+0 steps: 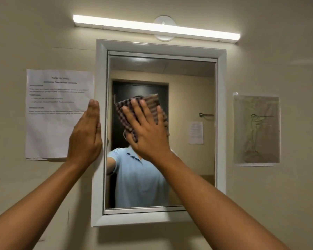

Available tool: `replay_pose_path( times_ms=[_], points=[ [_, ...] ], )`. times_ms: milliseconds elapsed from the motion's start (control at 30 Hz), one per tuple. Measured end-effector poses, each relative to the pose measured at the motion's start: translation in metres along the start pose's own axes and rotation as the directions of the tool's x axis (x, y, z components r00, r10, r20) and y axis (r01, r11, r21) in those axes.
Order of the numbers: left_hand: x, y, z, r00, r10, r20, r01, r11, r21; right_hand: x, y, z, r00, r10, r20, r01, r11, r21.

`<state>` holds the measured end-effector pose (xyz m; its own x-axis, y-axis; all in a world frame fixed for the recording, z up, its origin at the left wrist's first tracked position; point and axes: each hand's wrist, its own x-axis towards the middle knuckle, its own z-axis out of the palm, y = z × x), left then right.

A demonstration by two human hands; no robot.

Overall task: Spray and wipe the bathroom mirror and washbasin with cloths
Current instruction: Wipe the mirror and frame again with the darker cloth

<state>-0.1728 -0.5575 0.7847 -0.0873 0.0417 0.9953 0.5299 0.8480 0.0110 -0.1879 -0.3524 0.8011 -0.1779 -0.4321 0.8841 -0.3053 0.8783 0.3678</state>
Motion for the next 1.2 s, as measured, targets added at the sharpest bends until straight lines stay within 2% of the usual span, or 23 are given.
replay_pose_path(
  times_ms=[100, 200, 333, 633, 833, 900, 967, 1100, 1200],
  points=[
    [-0.004, 0.002, 0.003, 1.000, -0.005, -0.019, 0.005, 1.000, 0.006, -0.009, 0.038, -0.008, 0.992, 0.122, -0.035, -0.122, 0.992, -0.015],
    [-0.006, 0.003, 0.006, 0.999, -0.011, -0.039, 0.011, 1.000, 0.011, -0.023, 0.078, -0.016, 0.954, 0.288, -0.086, -0.289, 0.957, -0.002],
    [-0.009, 0.005, 0.012, 0.997, -0.039, -0.073, 0.039, 0.999, -0.003, -0.049, 0.105, -0.022, 0.910, 0.400, -0.106, -0.399, 0.916, 0.032],
    [-0.010, 0.001, 0.013, 0.996, -0.049, -0.079, 0.049, 0.999, -0.004, -0.144, 0.064, 0.008, 0.843, 0.532, -0.081, -0.530, 0.846, 0.049],
    [-0.010, 0.005, 0.011, 0.995, -0.062, -0.074, 0.061, 0.998, -0.013, -0.114, 0.047, 0.008, 0.792, 0.601, -0.108, -0.598, 0.799, 0.058],
    [-0.010, 0.005, 0.012, 0.996, -0.056, -0.074, 0.055, 0.998, -0.017, -0.091, 0.034, 0.007, 0.806, 0.583, -0.103, -0.581, 0.812, 0.057],
    [-0.010, 0.001, 0.014, 0.996, -0.049, -0.075, 0.047, 0.999, -0.018, -0.066, 0.013, 0.008, 0.853, 0.513, -0.095, -0.511, 0.858, 0.052],
    [-0.012, 0.000, 0.013, 0.996, -0.049, -0.068, 0.047, 0.999, -0.027, -0.038, -0.051, 0.011, 0.977, 0.213, -0.015, -0.211, 0.975, 0.063],
    [-0.012, 0.005, 0.010, 0.996, -0.063, -0.059, 0.061, 0.998, -0.033, -0.040, -0.074, 0.016, 0.996, 0.078, 0.029, -0.080, 0.996, 0.044]
  ],
)
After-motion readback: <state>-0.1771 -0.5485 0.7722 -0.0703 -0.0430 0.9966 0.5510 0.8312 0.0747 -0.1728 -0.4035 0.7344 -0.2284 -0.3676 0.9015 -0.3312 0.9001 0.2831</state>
